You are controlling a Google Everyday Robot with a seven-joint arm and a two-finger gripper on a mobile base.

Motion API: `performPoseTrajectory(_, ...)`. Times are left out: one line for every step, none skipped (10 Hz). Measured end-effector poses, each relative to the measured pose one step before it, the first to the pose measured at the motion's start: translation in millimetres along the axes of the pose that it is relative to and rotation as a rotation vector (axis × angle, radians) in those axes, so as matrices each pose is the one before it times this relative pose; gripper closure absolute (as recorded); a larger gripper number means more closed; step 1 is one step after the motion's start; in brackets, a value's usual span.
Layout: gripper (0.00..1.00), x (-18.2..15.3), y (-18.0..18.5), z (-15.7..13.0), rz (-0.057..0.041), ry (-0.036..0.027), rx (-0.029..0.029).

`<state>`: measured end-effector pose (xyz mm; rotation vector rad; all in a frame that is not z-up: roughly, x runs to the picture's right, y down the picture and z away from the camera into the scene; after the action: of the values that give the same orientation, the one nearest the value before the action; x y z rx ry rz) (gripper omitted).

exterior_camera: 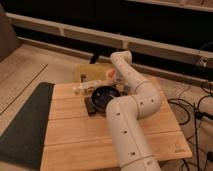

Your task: Wipe the white sponge on the table

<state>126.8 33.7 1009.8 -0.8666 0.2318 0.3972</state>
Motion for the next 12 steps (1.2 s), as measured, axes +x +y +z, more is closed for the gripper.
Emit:
performPoseTrajectory(1.00,13.72,4.48,2.91,0.02660,0.01844,-0.00894)
performPoseTrajectory(1.00,19.23,7.13,4.26,0.03615,0.02585,-0.00845)
performPoseTrajectory(1.00,15.70,4.53,4.76,0.02957,0.02551,-0.00091)
performPoseTrajectory(1.00,26.84,4.28,7.80,0.06076,0.04073,0.00344)
performPoseTrajectory(1.00,22.51,0.71,7.73,0.05470,0.03375,0.00443)
performPoseTrajectory(1.00,18.29,-1.98,5.93,0.04727,0.02685,0.00583)
performPoseTrajectory(1.00,22.18,-5.69,6.73,0.06307,0.03301,0.00977)
performPoseTrajectory(1.00,21.93,-9.91,7.48,0.06930,0.04057,0.01224)
performPoseTrajectory(1.00,9.01,-9.40,1.91,0.04069,0.01842,0.01593)
performPoseTrajectory(1.00,9.24,-13.29,-0.39,0.04265,0.02331,0.02582)
performPoseTrajectory(1.00,0.89,-17.18,-7.89,0.03305,0.00755,0.04046)
performPoseTrajectory(1.00,-8.48,-22.82,-16.93,0.02266,-0.01718,0.06362)
